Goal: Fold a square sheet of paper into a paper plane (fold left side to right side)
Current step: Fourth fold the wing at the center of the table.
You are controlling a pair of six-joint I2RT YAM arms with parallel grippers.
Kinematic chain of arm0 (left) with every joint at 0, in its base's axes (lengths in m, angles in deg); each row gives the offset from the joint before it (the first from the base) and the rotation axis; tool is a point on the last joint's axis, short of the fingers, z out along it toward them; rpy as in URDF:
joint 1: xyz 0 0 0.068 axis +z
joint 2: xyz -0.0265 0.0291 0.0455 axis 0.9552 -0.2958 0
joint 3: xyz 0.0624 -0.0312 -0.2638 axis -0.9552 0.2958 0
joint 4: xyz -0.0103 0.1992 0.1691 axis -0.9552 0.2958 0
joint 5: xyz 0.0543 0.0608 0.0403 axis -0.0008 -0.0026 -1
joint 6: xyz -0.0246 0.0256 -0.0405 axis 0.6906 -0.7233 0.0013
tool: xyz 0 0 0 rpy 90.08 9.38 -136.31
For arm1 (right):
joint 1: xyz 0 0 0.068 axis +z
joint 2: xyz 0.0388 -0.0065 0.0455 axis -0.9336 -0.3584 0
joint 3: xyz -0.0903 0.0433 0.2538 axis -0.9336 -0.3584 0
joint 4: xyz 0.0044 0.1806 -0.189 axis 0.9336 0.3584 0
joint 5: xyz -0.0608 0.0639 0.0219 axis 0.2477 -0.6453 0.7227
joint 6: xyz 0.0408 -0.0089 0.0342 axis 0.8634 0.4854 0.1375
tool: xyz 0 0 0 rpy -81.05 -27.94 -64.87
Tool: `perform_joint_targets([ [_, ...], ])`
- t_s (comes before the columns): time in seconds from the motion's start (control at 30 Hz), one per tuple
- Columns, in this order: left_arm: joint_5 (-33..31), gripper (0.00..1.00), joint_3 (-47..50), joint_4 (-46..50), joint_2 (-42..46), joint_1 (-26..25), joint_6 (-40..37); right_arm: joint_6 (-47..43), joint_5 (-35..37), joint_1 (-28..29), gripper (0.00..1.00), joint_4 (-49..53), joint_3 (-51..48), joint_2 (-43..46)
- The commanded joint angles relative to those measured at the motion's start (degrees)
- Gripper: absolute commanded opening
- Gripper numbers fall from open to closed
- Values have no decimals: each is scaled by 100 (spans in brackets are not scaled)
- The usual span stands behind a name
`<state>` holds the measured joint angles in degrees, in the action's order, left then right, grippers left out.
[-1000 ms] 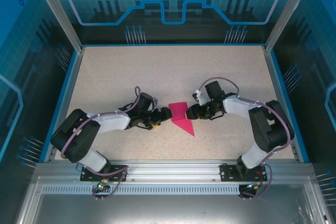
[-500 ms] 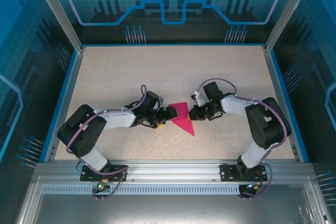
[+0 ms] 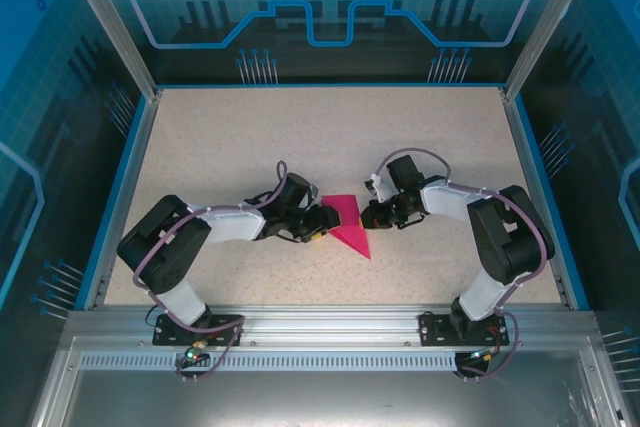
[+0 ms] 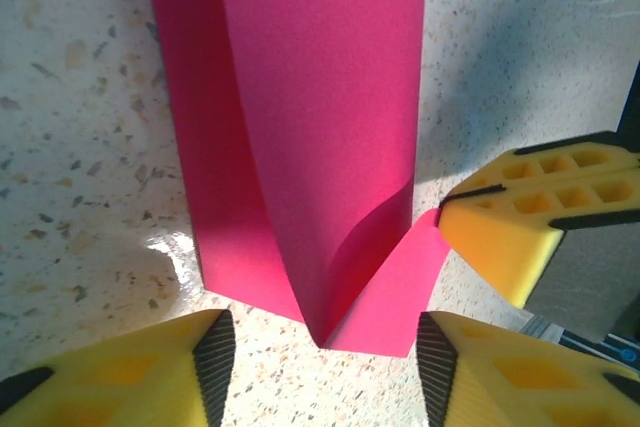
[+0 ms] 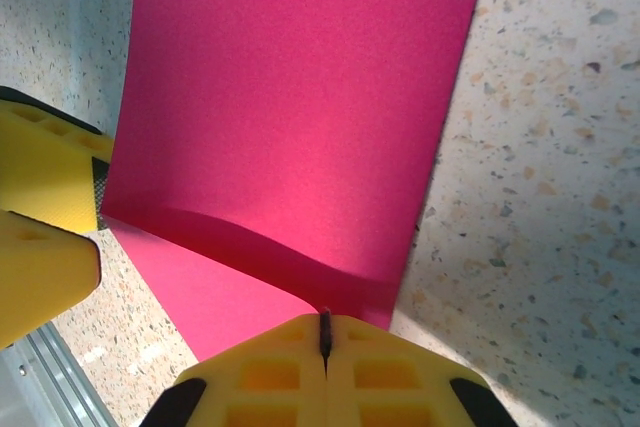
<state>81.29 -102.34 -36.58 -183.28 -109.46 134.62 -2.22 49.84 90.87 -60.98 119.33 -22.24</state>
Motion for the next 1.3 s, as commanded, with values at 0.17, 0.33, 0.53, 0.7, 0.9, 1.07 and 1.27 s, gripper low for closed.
perform_joint_targets([
  [0.17, 139, 38, -296, -69, -120, -67, 53, -232, 393, 21, 20, 415, 125, 467],
  [0.33, 174, 33, -419, -20, -111, -77, 59, -414, 793, -35, 37, 724, -52, 1242],
  [0.53, 210, 33, -527, -26, -102, -74, 189, -381, 1246, 628, 40, 473, -609, 2080],
  [0.7, 235, 33, -663, 79, -128, -74, 252, -158, 2008, 1484, 41, -108, -1087, 2274],
  [0.9, 249, 31, -792, 218, -180, -76, 344, -155, 2638, 1962, 47, -437, -1250, 2166],
  [1.07, 249, 30, -871, 315, -230, -76, 422, -231, 2830, 2122, 47, -463, -1097, 1804],
  [1.27, 236, 29, -877, 367, -225, -74, 439, -200, 3012, 2199, 44, -517, -996, 1535],
])
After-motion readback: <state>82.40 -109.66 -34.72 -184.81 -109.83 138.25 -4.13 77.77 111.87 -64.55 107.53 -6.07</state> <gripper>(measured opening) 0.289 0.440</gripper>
